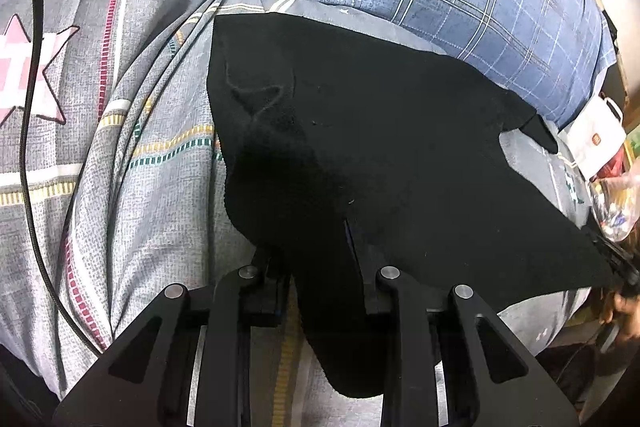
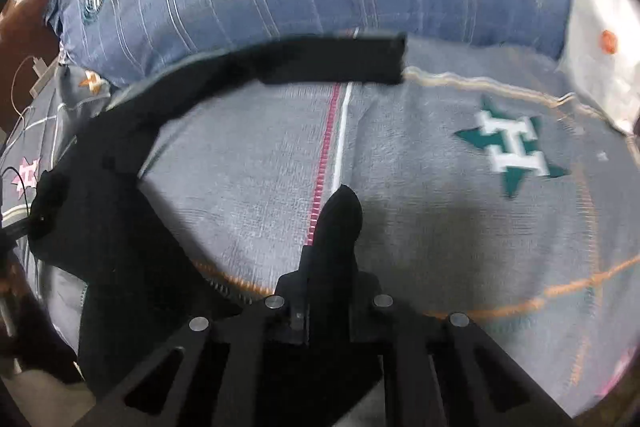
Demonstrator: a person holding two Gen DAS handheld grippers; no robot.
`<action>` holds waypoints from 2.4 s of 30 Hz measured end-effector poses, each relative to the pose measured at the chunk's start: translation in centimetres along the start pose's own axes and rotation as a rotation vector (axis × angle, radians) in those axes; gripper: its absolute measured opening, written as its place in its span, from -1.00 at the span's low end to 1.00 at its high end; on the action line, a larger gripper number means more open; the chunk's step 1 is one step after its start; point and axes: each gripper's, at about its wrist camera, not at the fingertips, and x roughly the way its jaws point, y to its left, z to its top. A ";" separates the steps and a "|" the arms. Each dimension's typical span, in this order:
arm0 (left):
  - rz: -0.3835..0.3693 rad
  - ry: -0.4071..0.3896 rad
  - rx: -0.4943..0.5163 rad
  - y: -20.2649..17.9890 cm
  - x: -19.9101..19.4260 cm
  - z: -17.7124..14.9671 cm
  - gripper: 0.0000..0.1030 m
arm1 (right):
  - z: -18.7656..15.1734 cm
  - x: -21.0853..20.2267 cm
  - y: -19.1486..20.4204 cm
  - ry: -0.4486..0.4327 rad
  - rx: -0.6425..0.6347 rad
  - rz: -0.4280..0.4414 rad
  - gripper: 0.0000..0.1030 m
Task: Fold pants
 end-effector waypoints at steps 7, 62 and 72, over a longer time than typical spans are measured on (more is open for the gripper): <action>0.003 -0.003 0.008 -0.2 0.0 -0.8 -0.54 | 1.5 -3.8 -3.7 -0.228 0.189 -0.137 -0.79; 0.096 -0.036 -0.065 4.1 -1.9 -2.8 0.10 | -1.9 1.8 9.4 -0.101 0.102 0.156 -0.13; 0.045 -0.070 -0.038 4.1 -4.9 1.2 0.11 | 3.0 3.2 12.6 -0.094 -0.044 0.185 -0.13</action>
